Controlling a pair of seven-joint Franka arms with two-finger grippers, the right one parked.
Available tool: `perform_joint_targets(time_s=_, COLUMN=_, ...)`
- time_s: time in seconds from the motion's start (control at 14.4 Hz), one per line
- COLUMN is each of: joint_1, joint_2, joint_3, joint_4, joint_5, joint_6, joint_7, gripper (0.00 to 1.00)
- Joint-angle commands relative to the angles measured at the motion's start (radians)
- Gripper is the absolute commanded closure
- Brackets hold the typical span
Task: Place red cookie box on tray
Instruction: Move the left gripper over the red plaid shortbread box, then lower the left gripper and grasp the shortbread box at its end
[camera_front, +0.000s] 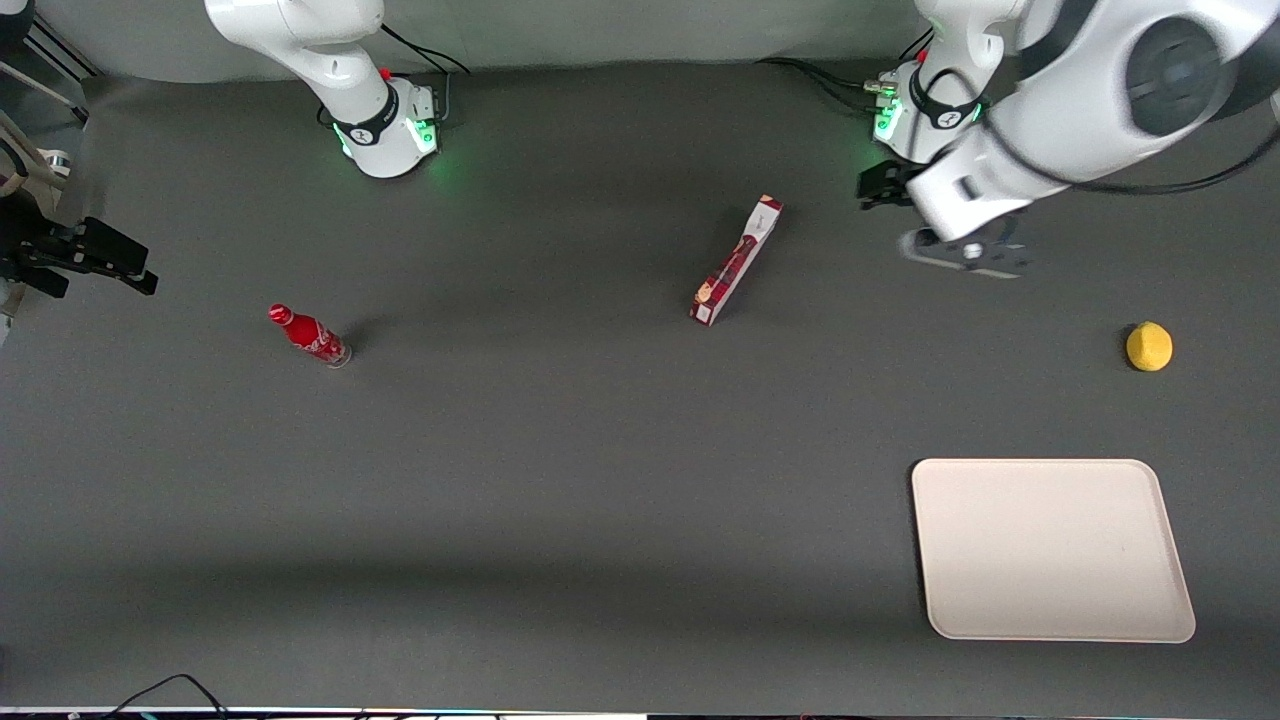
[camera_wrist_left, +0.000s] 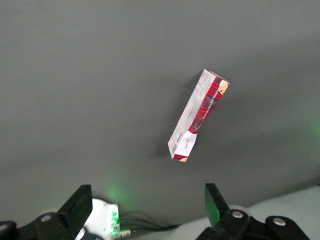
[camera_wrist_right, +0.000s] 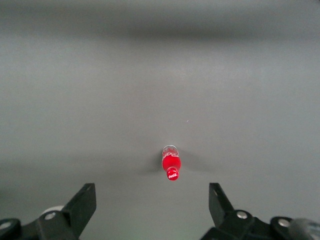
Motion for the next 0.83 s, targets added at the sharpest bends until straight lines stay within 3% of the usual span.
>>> perform_joint_targets(time_s=0.0, joint_1=-0.001, joint_2=0.019, joint_3=-0.123, joint_4=-0.243, joint_5=-0.035, joint_6=0.264, joint_7=-0.007, gripper=0.0)
perform_joint_targets(time_s=0.42, joint_1=-0.01, joint_2=0.186, joint_3=-0.276, joint_4=-0.462, joint_5=-0.038, joint_6=0.683, joint_7=-0.008, gripper=0.0)
perform_joint_targets(time_s=0.76, joint_1=-0.105, joint_2=0.299, joint_3=-0.303, joint_4=-0.532, joint_5=-0.038, joint_6=0.91, joint_7=-0.066, gripper=0.0)
